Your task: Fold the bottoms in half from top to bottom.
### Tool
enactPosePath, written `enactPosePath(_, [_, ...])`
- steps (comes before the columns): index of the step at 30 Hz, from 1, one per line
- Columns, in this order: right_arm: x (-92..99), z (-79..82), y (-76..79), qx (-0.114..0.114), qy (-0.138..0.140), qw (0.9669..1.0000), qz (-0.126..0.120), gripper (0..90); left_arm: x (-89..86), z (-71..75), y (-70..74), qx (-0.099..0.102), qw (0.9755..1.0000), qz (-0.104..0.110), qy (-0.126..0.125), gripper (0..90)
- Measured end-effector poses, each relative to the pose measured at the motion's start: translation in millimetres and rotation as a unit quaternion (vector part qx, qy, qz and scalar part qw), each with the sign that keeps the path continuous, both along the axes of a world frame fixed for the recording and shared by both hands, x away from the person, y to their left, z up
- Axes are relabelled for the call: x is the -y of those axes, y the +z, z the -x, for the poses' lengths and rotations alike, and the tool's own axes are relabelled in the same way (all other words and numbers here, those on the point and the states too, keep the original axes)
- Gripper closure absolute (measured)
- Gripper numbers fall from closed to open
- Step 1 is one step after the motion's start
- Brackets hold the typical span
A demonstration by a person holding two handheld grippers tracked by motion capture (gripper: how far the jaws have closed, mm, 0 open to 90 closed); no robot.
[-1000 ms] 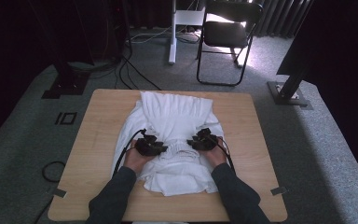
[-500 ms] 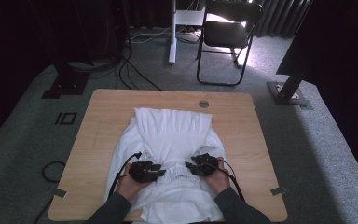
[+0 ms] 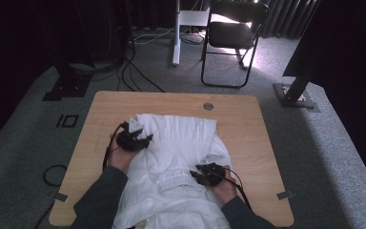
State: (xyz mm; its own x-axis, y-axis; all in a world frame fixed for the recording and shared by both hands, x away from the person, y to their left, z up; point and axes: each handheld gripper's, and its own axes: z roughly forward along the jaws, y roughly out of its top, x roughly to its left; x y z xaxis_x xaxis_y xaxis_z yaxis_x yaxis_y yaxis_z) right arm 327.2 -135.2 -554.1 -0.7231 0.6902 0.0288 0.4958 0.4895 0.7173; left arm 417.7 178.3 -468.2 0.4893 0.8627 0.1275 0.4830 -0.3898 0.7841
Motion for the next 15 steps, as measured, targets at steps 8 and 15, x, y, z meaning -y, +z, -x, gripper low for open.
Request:
enactPosePath(8, [0.5,-0.3,-0.2,0.000,0.001,1.0000,-0.001,62.1,-13.5,-71.3,-20.9,-0.044,0.9974,0.019,0.053,40.6])
enactPosePath(15, [0.9,-0.6,-0.2,0.000,0.003,1.0000,-0.003,62.1,-15.9,-92.1,-52.5,-0.101,0.9890,0.002,0.108,31.6])
